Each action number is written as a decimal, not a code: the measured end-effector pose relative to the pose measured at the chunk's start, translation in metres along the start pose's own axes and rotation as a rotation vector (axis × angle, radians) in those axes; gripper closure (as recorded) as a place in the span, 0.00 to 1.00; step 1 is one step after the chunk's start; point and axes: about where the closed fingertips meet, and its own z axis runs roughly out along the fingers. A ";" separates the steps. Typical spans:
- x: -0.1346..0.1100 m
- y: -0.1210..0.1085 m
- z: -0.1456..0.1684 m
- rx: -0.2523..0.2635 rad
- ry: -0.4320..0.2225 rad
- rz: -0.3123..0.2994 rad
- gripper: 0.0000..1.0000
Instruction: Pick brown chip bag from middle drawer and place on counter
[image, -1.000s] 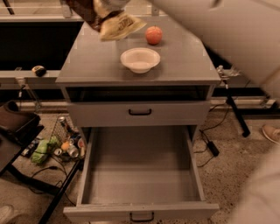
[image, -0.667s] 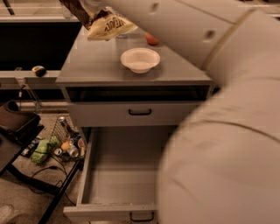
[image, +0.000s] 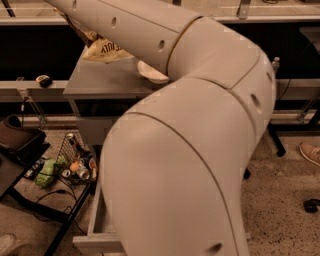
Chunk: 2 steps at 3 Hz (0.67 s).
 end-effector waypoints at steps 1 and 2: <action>0.002 0.019 0.016 -0.016 0.032 0.015 1.00; 0.010 0.033 0.033 -0.017 0.079 0.001 1.00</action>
Offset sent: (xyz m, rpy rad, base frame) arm 0.0087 0.0323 -0.0642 -0.0534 0.1174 -0.0348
